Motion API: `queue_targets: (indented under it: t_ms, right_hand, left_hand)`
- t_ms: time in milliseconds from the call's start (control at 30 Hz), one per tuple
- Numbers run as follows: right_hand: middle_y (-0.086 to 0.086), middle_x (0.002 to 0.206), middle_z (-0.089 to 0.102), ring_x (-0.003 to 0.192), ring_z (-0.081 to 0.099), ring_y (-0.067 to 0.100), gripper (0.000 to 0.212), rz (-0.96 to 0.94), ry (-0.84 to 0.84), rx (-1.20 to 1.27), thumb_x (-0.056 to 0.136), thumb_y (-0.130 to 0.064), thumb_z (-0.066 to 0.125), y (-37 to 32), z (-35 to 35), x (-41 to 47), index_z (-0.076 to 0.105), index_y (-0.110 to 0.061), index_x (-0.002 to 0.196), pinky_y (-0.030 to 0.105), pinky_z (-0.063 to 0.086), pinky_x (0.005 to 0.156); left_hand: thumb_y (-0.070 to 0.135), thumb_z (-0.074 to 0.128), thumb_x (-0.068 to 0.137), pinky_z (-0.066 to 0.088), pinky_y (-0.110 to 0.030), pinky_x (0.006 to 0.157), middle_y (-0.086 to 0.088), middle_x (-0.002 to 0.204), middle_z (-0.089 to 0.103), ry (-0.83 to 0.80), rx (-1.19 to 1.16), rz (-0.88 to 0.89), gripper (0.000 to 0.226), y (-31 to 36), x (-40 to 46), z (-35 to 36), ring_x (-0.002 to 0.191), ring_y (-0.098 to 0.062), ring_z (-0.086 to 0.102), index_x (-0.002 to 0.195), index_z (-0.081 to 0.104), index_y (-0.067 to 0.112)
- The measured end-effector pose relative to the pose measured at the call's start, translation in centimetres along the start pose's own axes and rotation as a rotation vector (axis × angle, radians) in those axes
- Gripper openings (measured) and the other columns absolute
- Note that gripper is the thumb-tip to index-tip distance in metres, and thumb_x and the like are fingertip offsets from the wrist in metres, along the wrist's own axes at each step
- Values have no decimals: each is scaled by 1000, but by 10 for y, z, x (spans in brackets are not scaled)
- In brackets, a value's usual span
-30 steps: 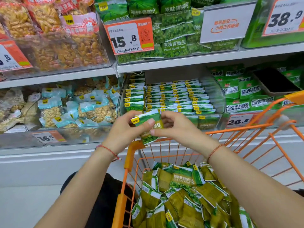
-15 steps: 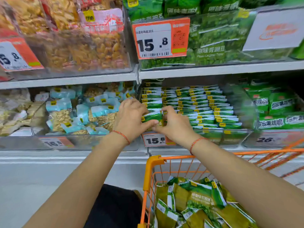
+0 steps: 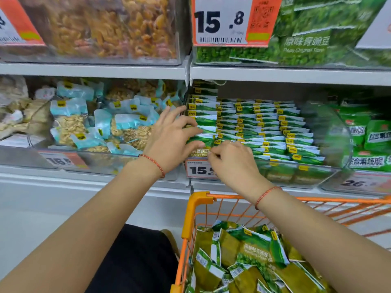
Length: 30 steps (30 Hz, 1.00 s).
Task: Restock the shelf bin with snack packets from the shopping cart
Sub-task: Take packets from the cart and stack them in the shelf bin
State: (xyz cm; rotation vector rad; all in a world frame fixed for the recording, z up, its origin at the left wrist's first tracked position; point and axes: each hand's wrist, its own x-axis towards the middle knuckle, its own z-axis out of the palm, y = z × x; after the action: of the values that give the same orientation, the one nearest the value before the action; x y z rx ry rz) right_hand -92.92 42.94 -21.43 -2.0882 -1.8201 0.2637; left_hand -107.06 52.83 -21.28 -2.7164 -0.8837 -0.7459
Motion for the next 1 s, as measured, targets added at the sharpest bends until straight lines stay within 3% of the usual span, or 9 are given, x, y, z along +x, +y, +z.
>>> queue_targets:
  t_ms: [133,300,400,600,667,733,833,900,1000]
  right_hand:
    - [1,48,44,61,47,25,50,49,-40,65,94,-39,47,3,-9,6,47,-17,49,37,42,77]
    - [-4,70,63,82,54,22,32,-3,48,47,96,-36,48,5,-8,2,69,-27,72,36,35,94]
    - [-4,48,45,59,45,23,36,101,-32,156,91,-25,52,6,-6,12,59,-21,56,34,41,76]
    - [3,49,42,52,41,23,42,151,-208,202,92,-34,53,11,-18,22,53,-16,54,29,35,55]
    - [2,63,63,65,59,20,49,206,-133,370,97,-45,41,15,-28,17,67,-18,66,31,47,68]
    - [7,101,71,93,65,20,52,345,1,606,100,-47,32,20,-34,21,71,-14,96,36,48,90]
    - [18,147,39,135,39,27,76,570,-205,1344,97,-60,22,15,-42,29,33,-2,144,40,33,110]
    - [22,149,31,138,32,30,90,623,-375,1643,92,-69,16,4,-45,31,19,3,147,40,34,106]
    - [17,141,43,126,45,24,93,612,-450,1628,89,-73,14,-9,-41,36,21,0,148,35,46,83]
  left_hand:
    - [42,44,86,30,-53,105,-4,100,68,24,46,43,41,4,-1,2,114,-36,56,106,73,21]
    - [44,46,84,31,-54,105,-2,105,68,-33,60,70,42,6,-7,3,116,-35,55,114,69,25]
    - [46,46,83,31,-50,106,0,101,69,-32,47,61,45,7,-10,6,113,-32,57,115,68,23]
    - [54,54,75,22,-40,104,-5,85,69,-27,54,-26,52,12,-6,4,97,-30,61,103,69,13]
    - [52,67,74,20,-42,110,-7,85,68,-51,47,-45,49,12,-4,4,101,-32,59,102,70,11]
    - [53,70,74,18,-45,112,-7,87,68,-81,49,-54,50,12,-2,4,104,-33,56,102,69,11]
    - [58,58,77,16,-47,113,-5,92,66,-79,43,-30,51,10,-2,4,110,-33,55,101,69,14]
    - [58,49,78,16,-49,112,-5,99,64,-67,16,-25,52,7,-5,5,119,-34,51,103,69,17]
    - [57,45,81,15,-51,112,-6,115,62,-82,-15,-46,52,5,-10,8,129,-36,42,108,68,19]
